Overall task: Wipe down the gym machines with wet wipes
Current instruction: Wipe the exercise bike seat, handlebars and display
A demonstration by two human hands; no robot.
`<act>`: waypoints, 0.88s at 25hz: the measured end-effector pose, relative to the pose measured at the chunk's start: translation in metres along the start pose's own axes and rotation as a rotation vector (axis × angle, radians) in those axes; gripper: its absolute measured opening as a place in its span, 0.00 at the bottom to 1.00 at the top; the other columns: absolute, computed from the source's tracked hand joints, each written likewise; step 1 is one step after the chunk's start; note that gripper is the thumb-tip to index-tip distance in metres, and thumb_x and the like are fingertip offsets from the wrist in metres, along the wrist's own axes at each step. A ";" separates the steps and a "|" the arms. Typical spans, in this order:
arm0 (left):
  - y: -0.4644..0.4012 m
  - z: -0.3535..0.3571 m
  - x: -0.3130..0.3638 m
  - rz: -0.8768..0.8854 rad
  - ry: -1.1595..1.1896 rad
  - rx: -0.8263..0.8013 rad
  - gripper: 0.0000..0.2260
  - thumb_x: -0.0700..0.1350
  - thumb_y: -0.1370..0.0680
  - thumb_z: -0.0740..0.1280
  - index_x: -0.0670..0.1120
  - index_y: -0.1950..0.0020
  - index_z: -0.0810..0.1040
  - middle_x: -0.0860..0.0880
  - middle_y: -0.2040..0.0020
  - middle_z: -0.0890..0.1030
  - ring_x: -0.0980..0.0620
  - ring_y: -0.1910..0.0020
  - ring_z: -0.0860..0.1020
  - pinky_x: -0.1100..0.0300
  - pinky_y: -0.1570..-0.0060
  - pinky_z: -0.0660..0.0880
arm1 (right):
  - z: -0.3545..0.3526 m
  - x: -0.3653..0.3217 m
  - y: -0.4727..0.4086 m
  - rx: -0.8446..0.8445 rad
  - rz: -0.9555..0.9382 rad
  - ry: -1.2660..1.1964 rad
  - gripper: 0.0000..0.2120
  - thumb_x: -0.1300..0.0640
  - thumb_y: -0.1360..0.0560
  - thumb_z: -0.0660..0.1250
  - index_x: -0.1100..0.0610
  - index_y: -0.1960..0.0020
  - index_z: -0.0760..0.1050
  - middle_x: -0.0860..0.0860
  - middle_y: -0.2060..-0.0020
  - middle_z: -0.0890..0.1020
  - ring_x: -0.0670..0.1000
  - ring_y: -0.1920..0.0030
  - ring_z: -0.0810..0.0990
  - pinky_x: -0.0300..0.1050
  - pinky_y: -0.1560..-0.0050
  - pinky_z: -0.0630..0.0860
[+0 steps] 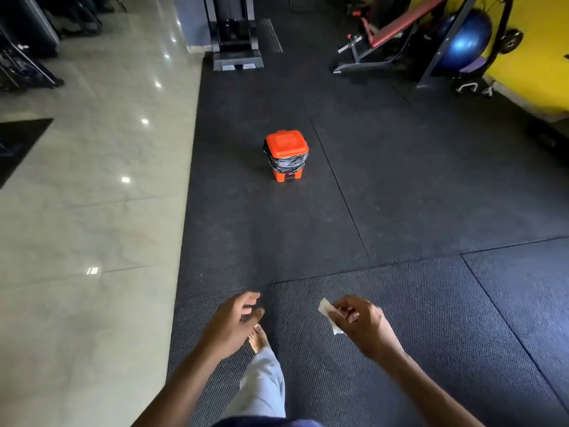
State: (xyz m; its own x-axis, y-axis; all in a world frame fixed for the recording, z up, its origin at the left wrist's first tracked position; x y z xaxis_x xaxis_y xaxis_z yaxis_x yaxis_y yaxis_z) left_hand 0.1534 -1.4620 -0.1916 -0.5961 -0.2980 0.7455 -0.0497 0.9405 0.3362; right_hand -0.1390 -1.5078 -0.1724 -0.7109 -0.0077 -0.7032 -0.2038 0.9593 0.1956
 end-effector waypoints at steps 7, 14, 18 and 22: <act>-0.241 -0.096 0.031 0.003 -0.036 -0.088 0.18 0.53 0.18 0.68 0.53 0.28 0.75 0.58 0.37 0.77 0.58 0.42 0.79 0.59 0.42 0.77 | -0.024 -0.074 -0.225 -0.014 0.015 -0.017 0.08 0.46 0.25 0.74 0.37 0.59 0.76 0.41 0.61 0.84 0.38 0.58 0.81 0.32 0.62 0.74; -0.500 -0.163 0.092 0.065 -0.047 -0.088 0.15 0.50 0.19 0.70 0.52 0.33 0.78 0.55 0.39 0.81 0.58 0.46 0.82 0.58 0.42 0.78 | -0.065 -0.042 -0.436 0.130 0.189 -0.115 0.05 0.51 0.26 0.77 0.48 0.56 0.82 0.44 0.64 0.84 0.43 0.62 0.82 0.35 0.62 0.76; -0.625 -0.178 0.103 0.004 -0.087 -0.123 0.16 0.50 0.19 0.70 0.52 0.32 0.78 0.52 0.37 0.81 0.57 0.45 0.82 0.59 0.43 0.79 | -0.089 -0.036 -0.579 0.137 0.221 -0.106 0.07 0.49 0.27 0.77 0.45 0.60 0.80 0.41 0.66 0.81 0.43 0.65 0.79 0.40 0.61 0.74; -0.742 -0.221 0.128 -0.001 -0.129 -0.134 0.18 0.51 0.18 0.69 0.51 0.29 0.76 0.56 0.39 0.78 0.55 0.42 0.82 0.56 0.42 0.79 | -0.117 -0.072 -0.718 0.045 0.141 -0.047 0.09 0.49 0.25 0.75 0.39 0.60 0.78 0.41 0.64 0.82 0.42 0.63 0.79 0.36 0.63 0.73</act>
State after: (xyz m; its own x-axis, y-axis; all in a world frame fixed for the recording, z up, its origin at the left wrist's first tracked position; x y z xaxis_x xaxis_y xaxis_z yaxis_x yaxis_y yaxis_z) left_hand 0.2909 -2.2346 -0.2183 -0.6946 -0.2670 0.6680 0.0520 0.9075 0.4168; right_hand -0.0199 -2.2290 -0.1820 -0.6978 0.1404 -0.7024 -0.0732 0.9615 0.2649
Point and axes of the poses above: each hand's wrist, its own y-axis away from the middle knuckle, its own z-axis out of the palm, x = y × z, the point moved 9 cm from there along -y, towards the middle knuckle
